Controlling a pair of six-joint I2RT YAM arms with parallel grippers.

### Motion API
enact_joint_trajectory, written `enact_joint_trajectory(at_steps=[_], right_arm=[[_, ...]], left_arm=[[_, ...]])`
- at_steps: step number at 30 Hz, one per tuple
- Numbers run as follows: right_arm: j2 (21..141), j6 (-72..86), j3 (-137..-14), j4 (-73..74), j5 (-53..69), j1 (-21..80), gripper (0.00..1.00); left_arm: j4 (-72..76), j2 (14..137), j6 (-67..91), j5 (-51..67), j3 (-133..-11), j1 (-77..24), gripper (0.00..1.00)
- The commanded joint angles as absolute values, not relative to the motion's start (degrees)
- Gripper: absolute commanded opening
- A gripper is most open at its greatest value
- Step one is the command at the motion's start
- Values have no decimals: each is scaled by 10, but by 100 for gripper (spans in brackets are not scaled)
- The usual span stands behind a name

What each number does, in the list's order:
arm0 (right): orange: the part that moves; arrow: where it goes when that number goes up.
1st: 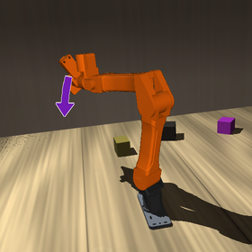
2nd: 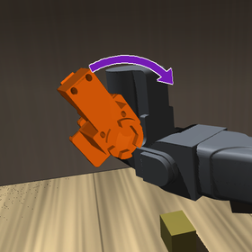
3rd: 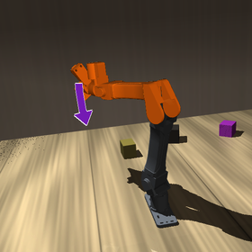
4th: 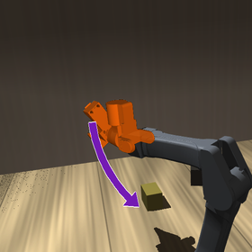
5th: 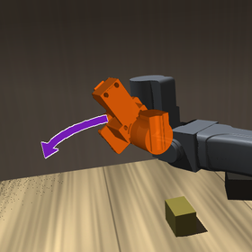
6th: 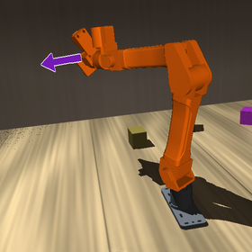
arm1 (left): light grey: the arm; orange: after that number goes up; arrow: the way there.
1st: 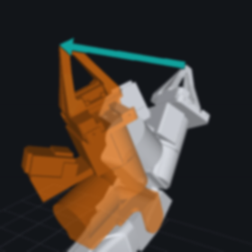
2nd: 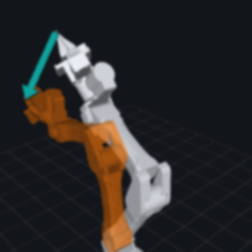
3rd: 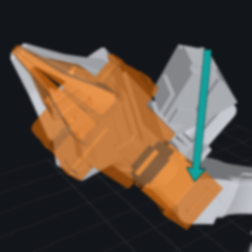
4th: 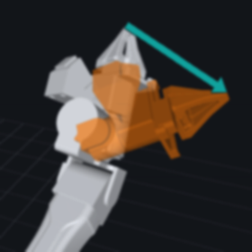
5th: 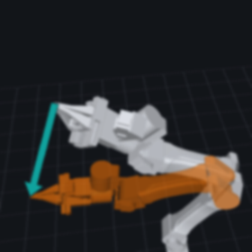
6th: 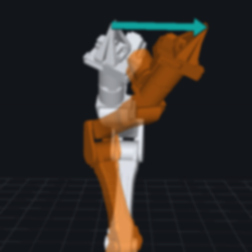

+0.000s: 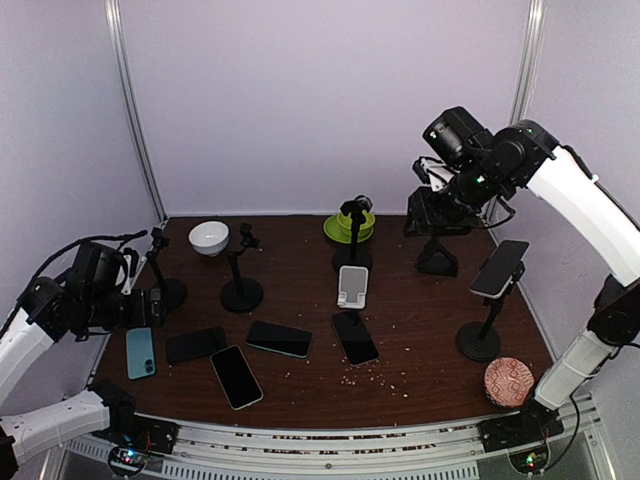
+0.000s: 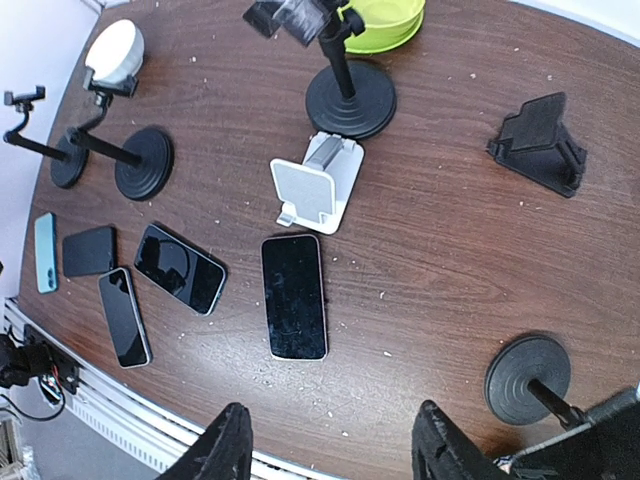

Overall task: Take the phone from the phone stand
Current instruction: Place the phone at the center of the board, then pick up the phone stand with the phone from the center of the board.

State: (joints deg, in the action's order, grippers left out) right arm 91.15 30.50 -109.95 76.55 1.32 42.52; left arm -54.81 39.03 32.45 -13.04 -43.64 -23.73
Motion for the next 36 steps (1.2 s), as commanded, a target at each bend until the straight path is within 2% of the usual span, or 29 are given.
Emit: enact_joint_trajectory(at_steps=[1, 5, 13, 18, 20, 24, 27, 29, 33, 36], right_arm=[[894, 363, -1146, 841, -29, 428, 55], [874, 417, -1178, 881, -38, 428, 54], [814, 452, -1198, 928, -58, 403, 54], [752, 433, -1144, 924, -49, 323, 56], [730, 420, -1117, 917, -56, 296, 64], [710, 380, -1099, 920, -62, 242, 76], [698, 352, -1075, 919, -53, 201, 83], [689, 334, -1048, 909, -23, 169, 85], [676, 299, -1006, 893, 2, 102, 87], [665, 284, -958, 868, 65, 49, 86]], left_arm=[[-507, 376, 293, -97, -478, -241, 98], [-468, 348, 320, -53, -499, -241, 98], [-317, 243, 382, 20, -444, -241, 98], [-365, 219, 408, 28, -457, -240, 98], [-377, 220, 413, 57, -457, -240, 98], [-410, 270, 456, 120, -470, -241, 98], [-423, 310, 467, 109, -488, -253, 98], [-441, 360, 442, 95, -527, -270, 98], [-481, 451, 412, 17, -610, -366, 98], [-469, 512, 425, -15, -639, -430, 98]])
